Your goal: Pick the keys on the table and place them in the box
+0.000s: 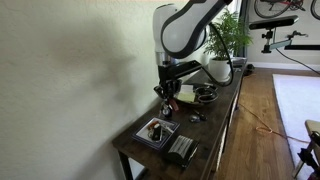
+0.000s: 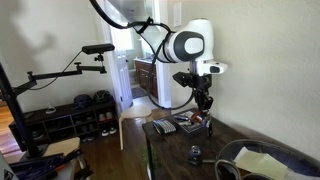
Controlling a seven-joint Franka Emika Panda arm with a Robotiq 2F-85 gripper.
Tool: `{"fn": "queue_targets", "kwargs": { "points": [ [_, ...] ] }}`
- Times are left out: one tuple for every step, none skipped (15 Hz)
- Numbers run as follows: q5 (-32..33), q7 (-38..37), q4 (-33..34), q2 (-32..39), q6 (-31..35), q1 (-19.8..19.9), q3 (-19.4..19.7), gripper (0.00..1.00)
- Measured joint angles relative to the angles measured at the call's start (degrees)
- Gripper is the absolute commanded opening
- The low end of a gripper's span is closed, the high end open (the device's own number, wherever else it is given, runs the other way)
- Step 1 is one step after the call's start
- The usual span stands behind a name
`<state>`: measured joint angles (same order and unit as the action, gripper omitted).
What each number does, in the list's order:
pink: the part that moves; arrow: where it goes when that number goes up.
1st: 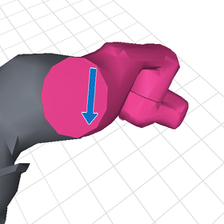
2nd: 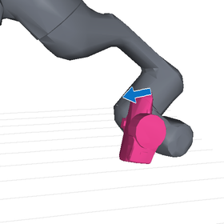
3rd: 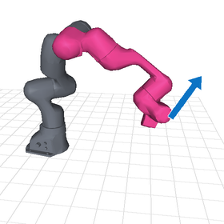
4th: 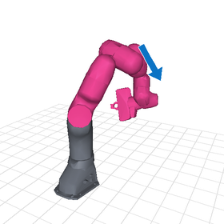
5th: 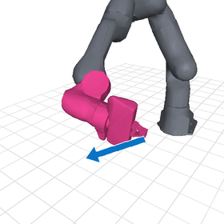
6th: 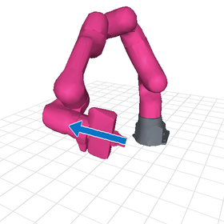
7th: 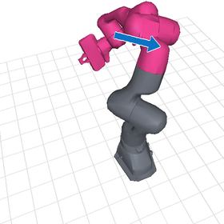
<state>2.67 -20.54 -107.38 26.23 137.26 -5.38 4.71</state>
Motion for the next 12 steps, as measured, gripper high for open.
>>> {"fn": "queue_targets", "kwargs": {
  "points": [
    [0.4, 0.1, 0.0, -0.3, 0.0, -0.3, -0.1, 0.08],
    [0.8, 0.2, 0.0, -0.6, 0.0, -0.6, -0.2, 0.08],
    [1.1, 0.4, 0.0, -0.8, 0.0, -0.7, -0.5, 0.08],
    [1.4, 0.5, 0.0, -1.0, 0.0, -0.8, -0.7, 0.08],
    [1.6, 0.8, 0.0, -1.1, 0.0, -1.0, -1.0, 0.08],
    [1.8, 1.2, 0.0, -1.3, 0.0, -1.1, -1.2, 0.08],
    [1.9, 1.6, 0.0, -1.5, 0.0, -1.3, -1.5, 0.08],
    [2.1, 2.0, 0.0, -1.7, 0.0, -1.5, -1.8, 0.08],
    [2.3, 2.4, 0.0, -1.8, 0.0, -1.6, -2.1, 0.08],
    [2.5, 2.6, 0.0, -1.8, 0.0, -1.8, -2.5, 0.08],
    [2.6, 2.7, 0.0, -1.8, 0.0, -2.0, -2.8, 0.08],
    [2.8, 2.9, 0.0, -1.8, 0.0, -2.2, -3.1, 0.08]
  ]
}}
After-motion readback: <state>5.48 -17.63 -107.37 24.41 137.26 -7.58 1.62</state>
